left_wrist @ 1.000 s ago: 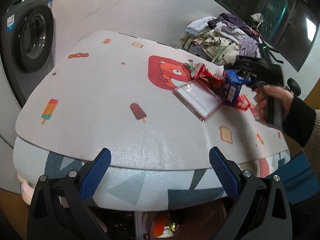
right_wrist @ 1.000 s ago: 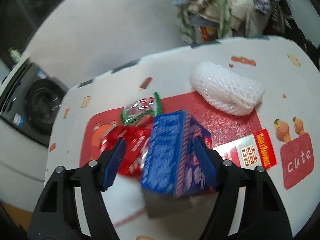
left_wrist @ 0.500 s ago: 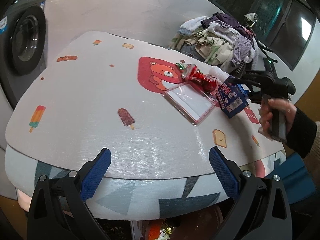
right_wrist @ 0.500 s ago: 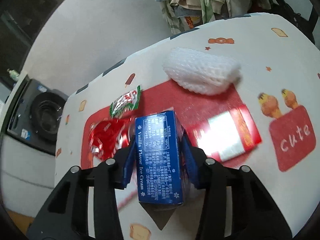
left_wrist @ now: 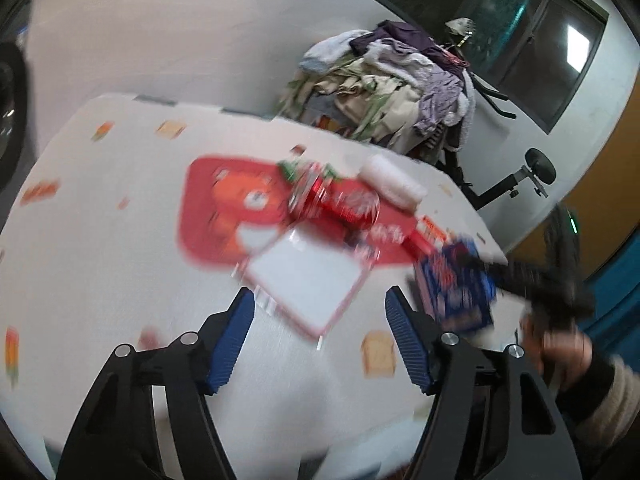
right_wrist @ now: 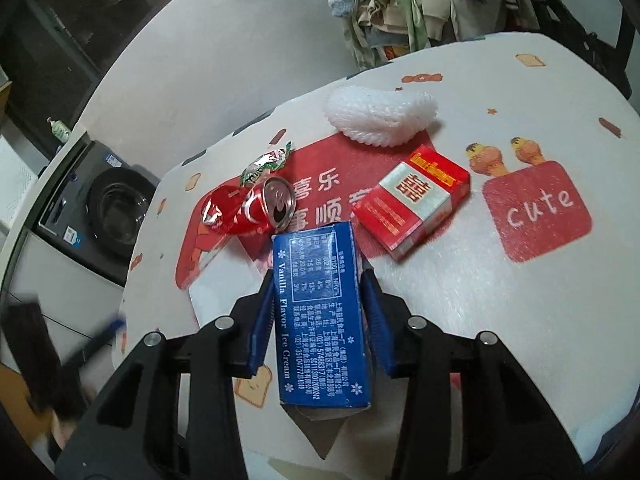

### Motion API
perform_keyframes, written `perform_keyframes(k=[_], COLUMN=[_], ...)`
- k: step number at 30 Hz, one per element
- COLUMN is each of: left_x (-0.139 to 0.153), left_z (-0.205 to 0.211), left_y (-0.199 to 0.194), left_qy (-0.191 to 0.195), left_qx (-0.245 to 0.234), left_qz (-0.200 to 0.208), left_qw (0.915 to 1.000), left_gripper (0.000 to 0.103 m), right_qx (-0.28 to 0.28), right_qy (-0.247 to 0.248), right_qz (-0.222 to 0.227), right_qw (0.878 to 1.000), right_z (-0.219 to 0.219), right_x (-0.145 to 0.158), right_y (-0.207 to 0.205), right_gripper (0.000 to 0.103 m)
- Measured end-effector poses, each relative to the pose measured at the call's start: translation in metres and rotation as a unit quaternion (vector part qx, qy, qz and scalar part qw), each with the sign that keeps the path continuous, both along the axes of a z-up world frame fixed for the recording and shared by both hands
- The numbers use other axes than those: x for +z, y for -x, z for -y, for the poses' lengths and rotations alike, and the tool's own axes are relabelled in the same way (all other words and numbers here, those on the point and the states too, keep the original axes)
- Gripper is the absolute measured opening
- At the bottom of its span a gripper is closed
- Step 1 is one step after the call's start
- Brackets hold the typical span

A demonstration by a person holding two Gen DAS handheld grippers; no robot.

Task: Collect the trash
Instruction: 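Grasp the crushed red can with the left tool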

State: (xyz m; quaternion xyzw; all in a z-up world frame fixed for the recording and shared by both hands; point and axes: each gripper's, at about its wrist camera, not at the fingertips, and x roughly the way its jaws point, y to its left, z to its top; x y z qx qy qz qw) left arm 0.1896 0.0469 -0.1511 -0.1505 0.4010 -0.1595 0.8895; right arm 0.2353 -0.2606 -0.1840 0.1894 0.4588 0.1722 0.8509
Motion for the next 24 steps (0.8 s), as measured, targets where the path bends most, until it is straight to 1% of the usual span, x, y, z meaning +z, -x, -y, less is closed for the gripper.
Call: perform_keyframes(k=[1, 4, 5, 6, 7, 9, 11, 13, 14, 16, 18, 19, 22, 24], left_x=[0.002, 0.010, 0.010, 0.010, 0.009, 0.005, -0.001, -0.012, -0.018, -0.033, -0.048, -0.052, -0.054, -0.050], left_z=[0.004, 0.021, 0.027, 0.035, 0.038, 0.047, 0.051, 0.058, 0.058, 0.057, 0.056, 0.055, 0.054, 0.050], left_y=[-0.014, -0.064, -0.078, -0.098, -0.109, -0.136, -0.155, -0.173, -0.178, -0.187, -0.189, -0.187, -0.177, -0.172], left_qy=[0.000, -0.011, -0.018, -0.034, -0.040, -0.041, -0.049, -0.067, -0.074, -0.073, -0.067, -0.065, -0.068, -0.067], left_qx=[-0.003, -0.023, -0.026, -0.025, -0.021, -0.018, -0.013, -0.005, 0.000, 0.006, 0.004, 0.000, -0.014, -0.015], left_qz=[-0.003, -0.016, -0.021, -0.030, -0.033, -0.049, -0.066, -0.088, -0.096, -0.120, -0.143, -0.146, -0.135, -0.132], left_qw=[1.0000, 0.9995, 0.9993, 0.9987, 0.9984, 0.9978, 0.9965, 0.9939, 0.9926, 0.9901, 0.9875, 0.9872, 0.9884, 0.9889], left_gripper=[0.060, 0.058, 0.057, 0.055, 0.050, 0.050, 0.050, 0.050, 0.049, 0.047, 0.033, 0.029, 0.029, 0.028], right_qx=[0.000, 0.001, 0.000, -0.001, -0.004, -0.010, -0.019, -0.024, -0.027, -0.036, -0.037, -0.035, -0.031, -0.033], right_qy=[0.003, 0.006, 0.006, 0.006, 0.008, 0.003, -0.009, -0.012, -0.017, -0.045, -0.047, -0.046, -0.040, -0.041], right_qz=[0.003, 0.014, 0.018, 0.021, 0.026, 0.028, 0.024, 0.019, 0.012, 0.003, 0.003, 0.004, 0.004, 0.002], right_qw=[1.000, 1.000, 1.000, 1.000, 1.000, 1.000, 0.999, 0.999, 0.999, 0.998, 0.998, 0.998, 0.999, 0.999], right_z=[0.001, 0.006, 0.008, 0.011, 0.014, 0.020, 0.028, 0.032, 0.035, 0.043, 0.044, 0.043, 0.041, 0.041], right_x=[0.000, -0.003, -0.004, -0.004, -0.003, -0.005, -0.007, -0.011, -0.015, -0.018, -0.018, -0.018, -0.017, -0.017], right_y=[0.004, 0.016, 0.019, 0.021, 0.024, 0.026, 0.028, 0.028, 0.028, 0.030, 0.031, 0.031, 0.030, 0.029], right_gripper=[0.044, 0.044, 0.044, 0.044, 0.044, 0.044, 0.044, 0.044, 0.044, 0.044, 0.044, 0.044, 0.044, 0.044])
